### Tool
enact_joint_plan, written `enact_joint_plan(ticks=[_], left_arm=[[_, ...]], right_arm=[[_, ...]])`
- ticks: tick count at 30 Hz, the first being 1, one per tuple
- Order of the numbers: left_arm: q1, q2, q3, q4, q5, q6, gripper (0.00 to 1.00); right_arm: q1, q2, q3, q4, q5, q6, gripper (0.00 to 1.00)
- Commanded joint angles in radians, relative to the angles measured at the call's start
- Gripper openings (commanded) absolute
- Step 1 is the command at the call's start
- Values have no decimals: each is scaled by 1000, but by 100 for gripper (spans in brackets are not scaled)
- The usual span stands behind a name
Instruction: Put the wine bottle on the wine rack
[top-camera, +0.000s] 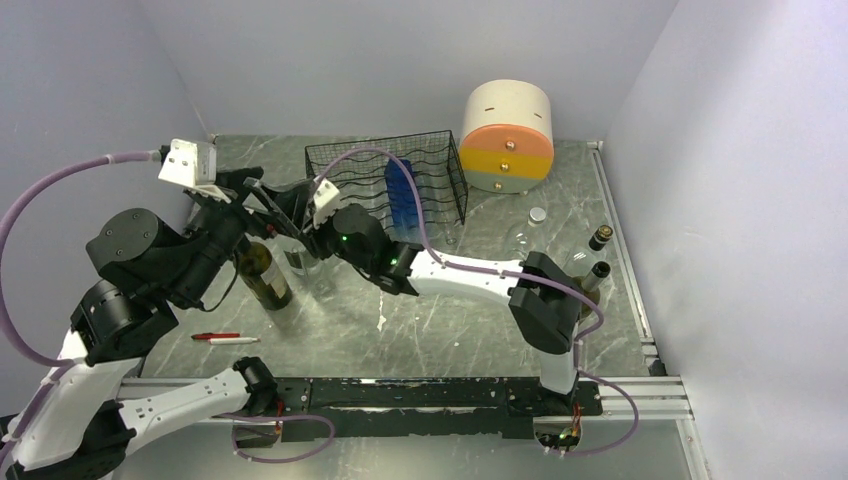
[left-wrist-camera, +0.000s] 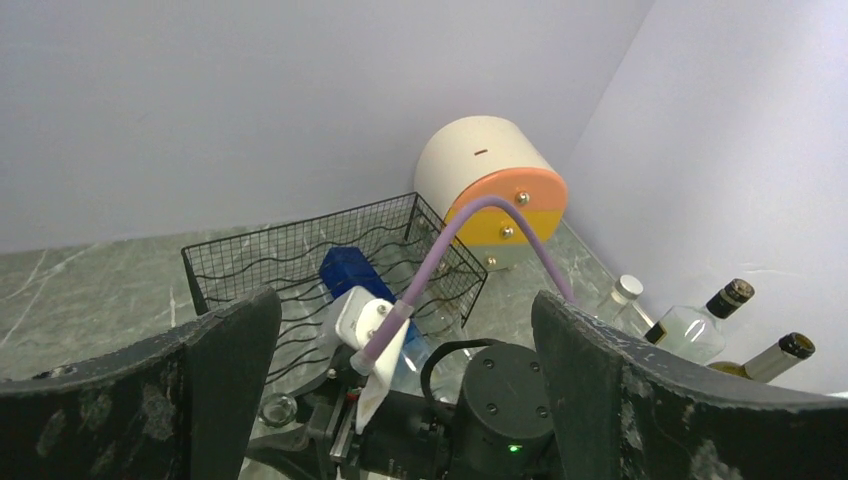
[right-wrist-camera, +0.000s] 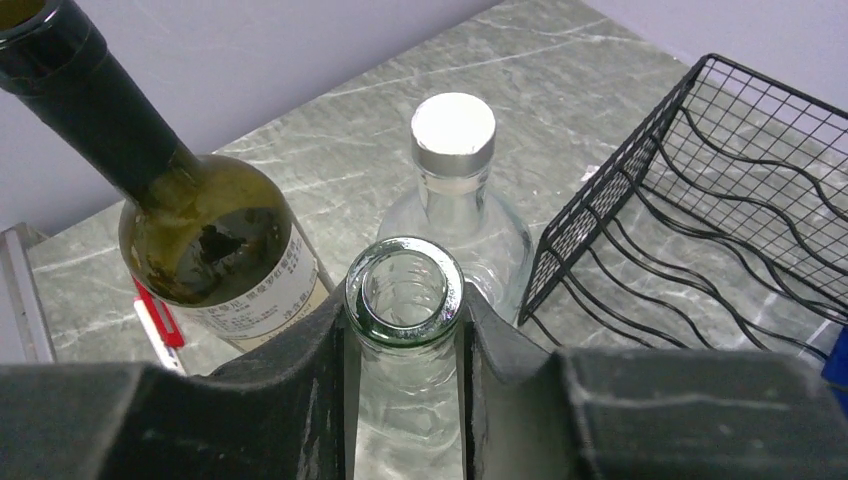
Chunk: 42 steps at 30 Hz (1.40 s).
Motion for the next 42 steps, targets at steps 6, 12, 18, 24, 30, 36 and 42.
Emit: enact_joint_plan(ticks=[6, 12, 18, 24, 30, 36, 42], left_arm=[[-1, -63, -107, 54, 13, 8, 99], [-1, -74, -204, 92, 50, 0, 99], [-1, -102, -347, 116, 65, -84, 99], [-1, -161, -568, 263, 262, -72, 99], [-1, -134, -754, 426, 451, -10, 96], [-1, -41, -840, 576, 618, 52, 99], [-1, 8, -913, 754, 708, 95, 100]], right_arm=[[11, -215, -169, 140, 91, -8, 0], [10, -411, -270, 17, 118, 47, 0], [8, -587, -385, -136, 209, 110, 0], [4, -719, -444, -243, 257, 169, 0], [5, -790, -424, -355, 289, 224, 0], [6, -803, -343, -457, 323, 241, 0], [6, -833, -299, -455, 264, 222, 0]])
